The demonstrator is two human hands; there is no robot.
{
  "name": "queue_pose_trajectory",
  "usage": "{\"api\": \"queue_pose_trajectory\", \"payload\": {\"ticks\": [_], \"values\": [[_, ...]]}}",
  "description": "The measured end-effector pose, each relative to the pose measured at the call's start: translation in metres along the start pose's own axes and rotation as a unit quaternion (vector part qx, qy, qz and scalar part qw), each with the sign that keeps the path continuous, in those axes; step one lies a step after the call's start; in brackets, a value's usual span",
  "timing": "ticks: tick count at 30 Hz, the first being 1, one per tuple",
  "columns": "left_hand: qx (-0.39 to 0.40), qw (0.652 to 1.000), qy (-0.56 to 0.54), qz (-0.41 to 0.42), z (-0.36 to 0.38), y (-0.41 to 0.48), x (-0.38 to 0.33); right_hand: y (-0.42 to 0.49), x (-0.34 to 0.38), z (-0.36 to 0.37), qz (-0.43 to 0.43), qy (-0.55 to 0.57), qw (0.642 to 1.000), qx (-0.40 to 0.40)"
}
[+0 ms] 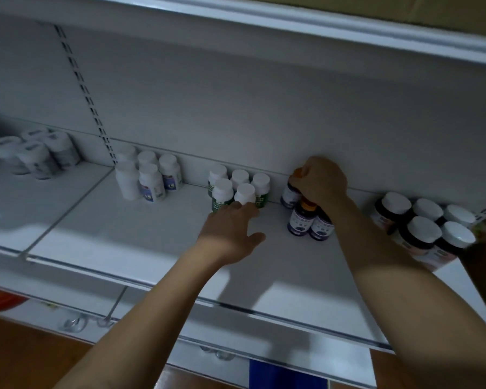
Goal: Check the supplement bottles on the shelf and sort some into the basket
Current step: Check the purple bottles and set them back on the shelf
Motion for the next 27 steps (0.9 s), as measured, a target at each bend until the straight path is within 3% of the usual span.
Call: {"api": "queue_pose_trajectory", "payload": {"ticks": [7,13,16,21,27], "values": [[-0.043,0.999,-0.016,0.021,-0.019,-0.01,-0.003,-0.058,0.024,-0.07,0.051,0.204,0.971,-0.113],[-0.036,0.973,-0.204,0.105,-0.025,-0.034,-0.016,-0.126,0.031,-0.064,0.106,0.444,0.889,-0.037],[0.029,0.944,-0.291,0.154,-0.016,-0.049,-0.02,-0.151,0.043,-0.059,0.082,0.481,0.873,0.009],[0.135,0.891,-0.395,0.178,0.0,-0.076,-0.021,-0.183,0.038,-0.066,0.064,0.531,0.845,-0.026],[0.111,0.88,-0.43,0.167,-0.007,-0.089,-0.024,-0.202,0.039,-0.065,0.072,0.589,0.805,-0.02]]}}
Point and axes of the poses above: each hand's wrist, its own y-axis towards the middle knuckle, its own z-axis out of the palm, x = y × z, the point moved 8 cm from there along y, towards the middle knuckle, and after that the axes turned 4 degrees about y, right-handed, at the moved point
